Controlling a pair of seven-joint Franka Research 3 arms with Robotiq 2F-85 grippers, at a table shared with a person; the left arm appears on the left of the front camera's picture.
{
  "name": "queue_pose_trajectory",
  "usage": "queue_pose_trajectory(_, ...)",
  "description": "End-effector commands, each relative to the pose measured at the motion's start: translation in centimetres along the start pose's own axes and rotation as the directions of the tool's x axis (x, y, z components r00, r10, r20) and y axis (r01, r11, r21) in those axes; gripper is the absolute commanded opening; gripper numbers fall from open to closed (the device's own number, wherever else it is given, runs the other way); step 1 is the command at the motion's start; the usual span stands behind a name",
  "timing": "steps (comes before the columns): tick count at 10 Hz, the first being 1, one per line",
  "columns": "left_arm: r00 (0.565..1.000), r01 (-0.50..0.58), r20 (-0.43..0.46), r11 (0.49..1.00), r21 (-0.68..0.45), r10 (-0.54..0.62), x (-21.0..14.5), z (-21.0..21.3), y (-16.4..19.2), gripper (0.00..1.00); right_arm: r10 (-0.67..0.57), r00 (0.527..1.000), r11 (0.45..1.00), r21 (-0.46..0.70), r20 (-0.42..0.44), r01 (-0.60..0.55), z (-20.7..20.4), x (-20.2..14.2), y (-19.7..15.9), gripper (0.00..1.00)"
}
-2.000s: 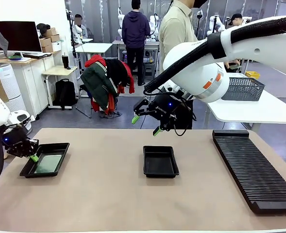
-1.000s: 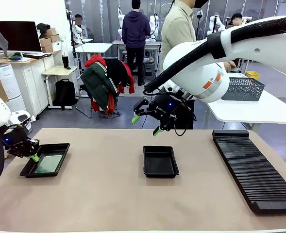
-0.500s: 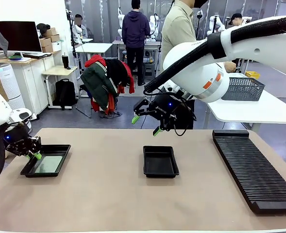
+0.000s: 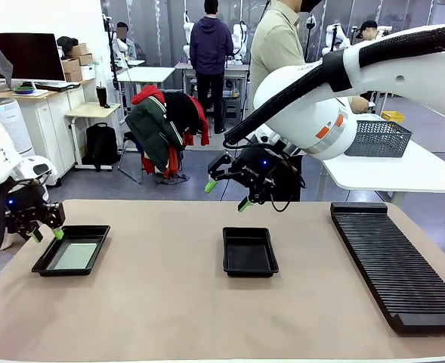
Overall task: Inspect and transfer BCBs to ESD trays.
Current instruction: Pick up the ESD tray and place it on the left side of the table.
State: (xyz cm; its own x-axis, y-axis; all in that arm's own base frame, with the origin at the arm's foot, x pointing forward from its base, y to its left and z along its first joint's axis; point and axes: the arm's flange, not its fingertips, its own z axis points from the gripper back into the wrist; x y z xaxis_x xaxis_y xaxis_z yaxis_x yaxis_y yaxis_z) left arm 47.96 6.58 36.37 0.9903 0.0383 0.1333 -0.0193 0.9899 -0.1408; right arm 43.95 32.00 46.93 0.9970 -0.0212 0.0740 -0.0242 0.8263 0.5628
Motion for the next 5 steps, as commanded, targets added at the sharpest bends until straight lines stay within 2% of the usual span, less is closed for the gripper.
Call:
queue_pose_trajectory(1, 0.999, 0.017, -0.050, 0.997, 0.072, -0.014, -0.8, 2.2, -1.8, 0.89, -0.013, 1.000, 1.000, -0.018, 0.008, 0.013, -0.2, 0.2, 0.2, 1.00)
queue_pose_trajectory(5, 0.998, 0.032, -0.063, 0.988, 0.153, -0.023, -0.3, 6.4, -4.1, 0.89, -0.013, 1.000, 1.000, -0.018, 0.008, 0.013, -0.2, 0.2, 0.2, 1.00)
